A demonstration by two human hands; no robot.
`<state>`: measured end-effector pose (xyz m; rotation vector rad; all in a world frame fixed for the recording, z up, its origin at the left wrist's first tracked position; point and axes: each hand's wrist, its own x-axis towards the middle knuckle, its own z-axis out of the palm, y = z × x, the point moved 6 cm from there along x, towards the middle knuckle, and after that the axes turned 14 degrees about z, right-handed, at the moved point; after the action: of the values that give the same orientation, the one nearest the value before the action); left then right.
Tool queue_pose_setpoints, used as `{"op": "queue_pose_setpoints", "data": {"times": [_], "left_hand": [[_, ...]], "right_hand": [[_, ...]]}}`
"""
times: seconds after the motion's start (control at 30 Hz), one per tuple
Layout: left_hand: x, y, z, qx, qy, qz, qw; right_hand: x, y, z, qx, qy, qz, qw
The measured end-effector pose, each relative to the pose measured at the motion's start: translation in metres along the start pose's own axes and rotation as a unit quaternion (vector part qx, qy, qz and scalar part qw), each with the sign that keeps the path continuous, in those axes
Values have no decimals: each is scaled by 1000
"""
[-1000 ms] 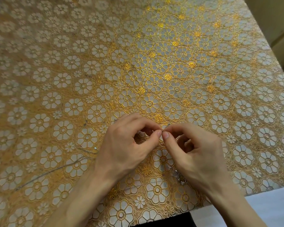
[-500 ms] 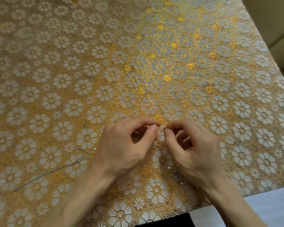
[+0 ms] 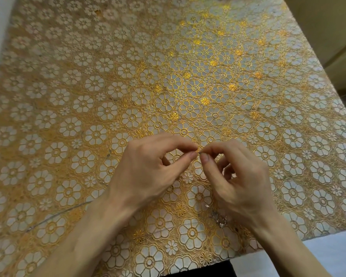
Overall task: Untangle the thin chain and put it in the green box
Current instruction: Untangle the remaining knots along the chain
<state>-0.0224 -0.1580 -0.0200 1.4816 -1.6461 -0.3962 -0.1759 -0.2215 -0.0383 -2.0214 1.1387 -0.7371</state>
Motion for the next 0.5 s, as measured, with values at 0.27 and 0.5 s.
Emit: {"op": "queue_pose_setpoints", "data": {"times": [0.27, 0.5], "left_hand": [[-3, 1, 2, 37, -4, 23, 999], [-5, -1, 5, 76, -20, 27, 997]], "right_hand": [[-1, -1, 0, -14, -2, -12, 1000], [-2, -4, 2, -63, 3, -32, 998]]}}
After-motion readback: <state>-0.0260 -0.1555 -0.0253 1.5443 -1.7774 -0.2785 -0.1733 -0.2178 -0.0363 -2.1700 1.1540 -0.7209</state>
